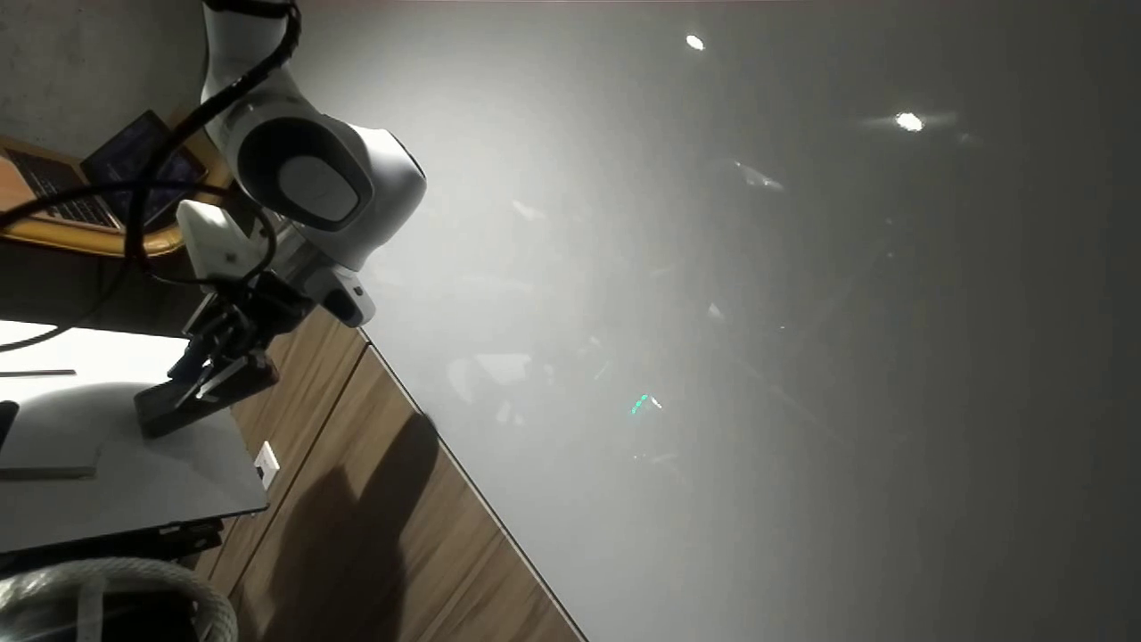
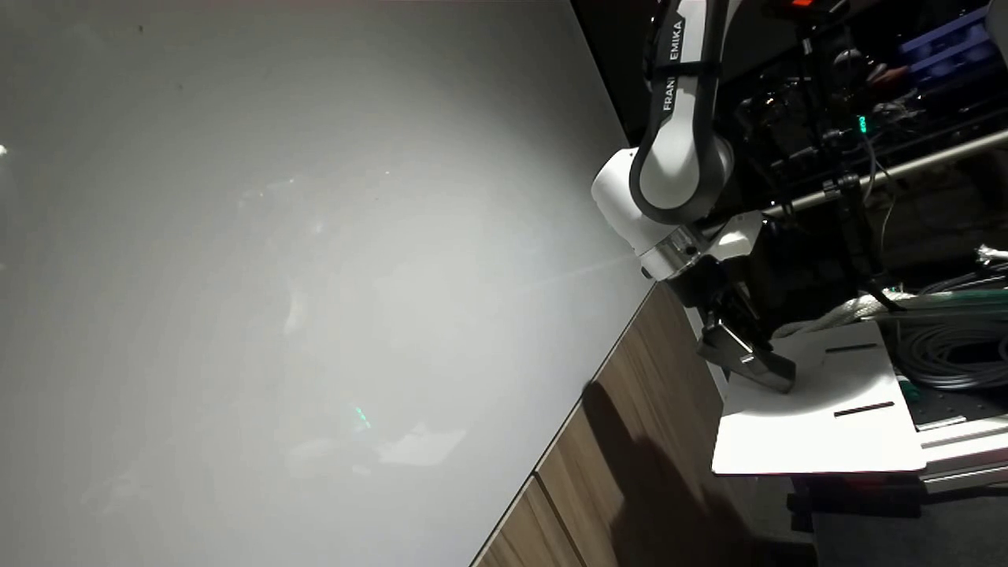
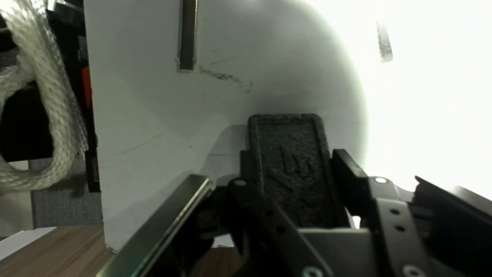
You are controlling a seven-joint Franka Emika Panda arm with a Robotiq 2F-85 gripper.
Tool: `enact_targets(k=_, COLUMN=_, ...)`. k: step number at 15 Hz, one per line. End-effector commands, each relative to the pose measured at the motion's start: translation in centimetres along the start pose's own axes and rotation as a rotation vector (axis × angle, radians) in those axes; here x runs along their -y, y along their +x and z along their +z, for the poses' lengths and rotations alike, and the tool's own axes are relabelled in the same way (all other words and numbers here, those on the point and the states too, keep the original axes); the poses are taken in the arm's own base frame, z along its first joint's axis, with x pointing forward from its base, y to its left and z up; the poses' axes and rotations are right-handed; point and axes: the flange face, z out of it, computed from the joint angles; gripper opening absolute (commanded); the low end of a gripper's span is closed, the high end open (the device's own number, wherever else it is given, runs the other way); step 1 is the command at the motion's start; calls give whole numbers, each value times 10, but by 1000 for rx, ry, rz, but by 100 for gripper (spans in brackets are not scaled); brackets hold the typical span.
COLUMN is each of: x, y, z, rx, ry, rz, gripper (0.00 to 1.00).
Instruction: Use the black eraser to erase the markings on the white board
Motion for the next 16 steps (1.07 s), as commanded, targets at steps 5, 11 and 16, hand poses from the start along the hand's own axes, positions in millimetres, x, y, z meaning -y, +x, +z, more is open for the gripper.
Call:
enact_targets(k=5, x=-3, y=8, z=13, rx=36, ry=24, rz=-24, gripper=98)
enact_targets(k=11, x=-7, y=12, z=23, rx=60, ry=27, rz=-32, gripper=100)
enact_targets(k=16, x=1, y=15, z=27, rx=58, ry=22, rz=-65, gripper=100)
